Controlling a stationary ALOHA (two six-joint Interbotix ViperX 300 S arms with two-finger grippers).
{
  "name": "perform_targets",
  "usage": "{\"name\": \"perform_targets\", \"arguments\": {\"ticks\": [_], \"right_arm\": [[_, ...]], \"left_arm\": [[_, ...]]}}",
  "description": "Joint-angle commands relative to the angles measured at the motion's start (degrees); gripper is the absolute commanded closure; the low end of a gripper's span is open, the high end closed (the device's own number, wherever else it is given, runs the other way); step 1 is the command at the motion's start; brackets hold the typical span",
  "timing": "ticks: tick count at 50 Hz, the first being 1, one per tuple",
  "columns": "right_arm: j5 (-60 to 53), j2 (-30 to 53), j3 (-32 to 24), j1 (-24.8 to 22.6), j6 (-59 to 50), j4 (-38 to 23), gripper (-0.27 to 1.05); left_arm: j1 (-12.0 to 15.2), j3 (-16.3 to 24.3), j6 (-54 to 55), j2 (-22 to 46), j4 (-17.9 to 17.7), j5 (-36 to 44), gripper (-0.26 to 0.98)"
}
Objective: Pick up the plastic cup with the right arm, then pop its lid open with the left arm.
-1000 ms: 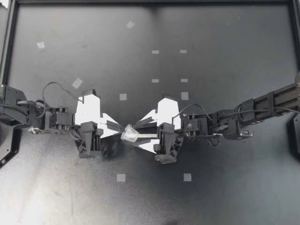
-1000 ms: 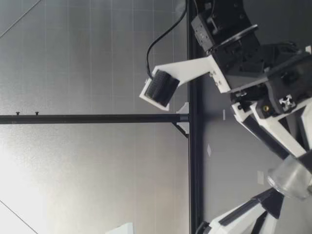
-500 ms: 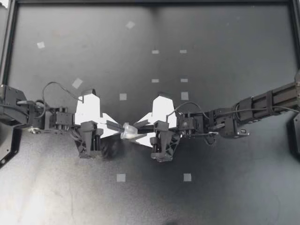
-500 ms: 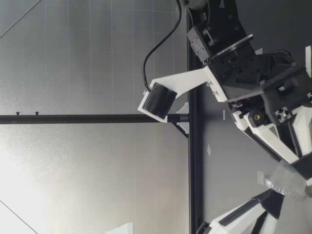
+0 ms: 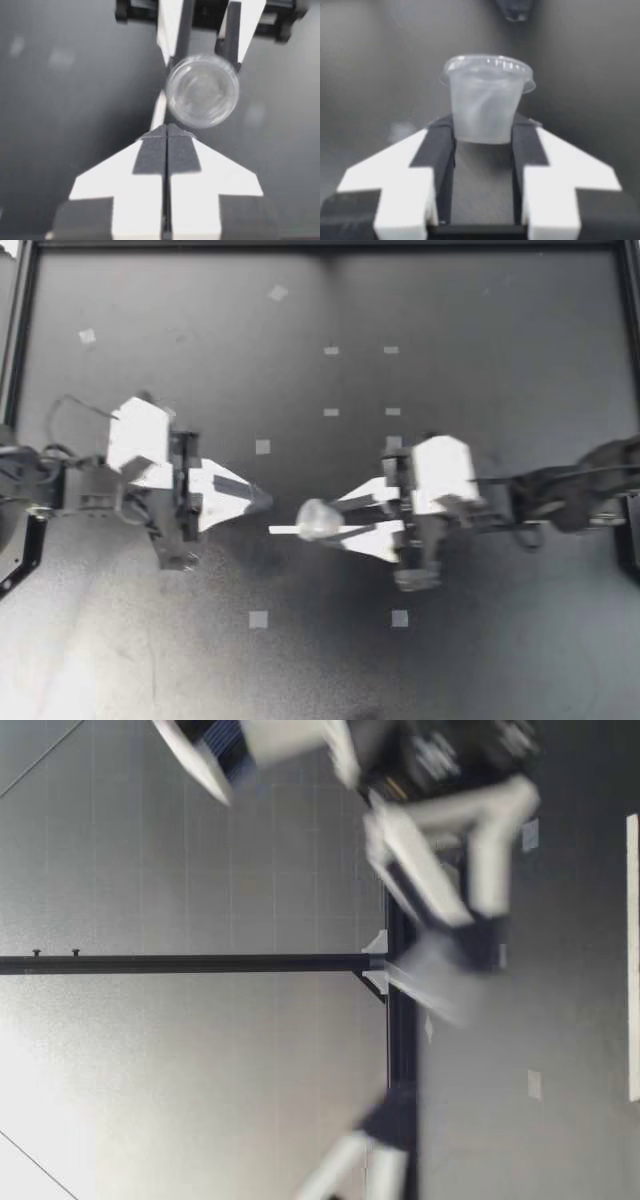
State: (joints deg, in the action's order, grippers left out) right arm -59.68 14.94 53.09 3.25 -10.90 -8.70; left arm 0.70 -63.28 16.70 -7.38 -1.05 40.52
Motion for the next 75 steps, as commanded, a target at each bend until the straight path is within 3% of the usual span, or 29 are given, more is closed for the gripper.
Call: {"name": "perform_targets", "arguments": {"ticks": [1,15,21,26,39,75], "right_arm": [[-6.15,-4.13,1.93,-0.09,1.05,-1.58,0.5],[-8.26,-5.1,-0.44,-0.09,19.07,-3.16,0.5],[-8.53,-5.01,-3.08,0.0,23.03,-3.16,0.5],[-8.26,-4.31,-5.1,0.44,23.12,-3.16,0.5],[-8.26,-0.53,-8.79,1.14,22.85,-3.16,0.5],[-5.63,3.69,-7.12,2.72,17.14,-1.32,0.5]], "left_arm": [[-0.44,-0.53,3.52,-3.34,0.62,4.83,0.78],[-0.97,-3.6,35.24,-7.56,1.76,8.88,0.3],[-1.76,-3.16,47.81,-8.61,5.1,9.23,0.1],[-2.02,-1.67,50.71,-8.35,6.94,9.32,0.09],[-2.37,1.67,50.62,-3.69,7.38,9.76,0.09],[-3.08,2.72,50.62,-4.04,7.91,13.18,0.09]]}}
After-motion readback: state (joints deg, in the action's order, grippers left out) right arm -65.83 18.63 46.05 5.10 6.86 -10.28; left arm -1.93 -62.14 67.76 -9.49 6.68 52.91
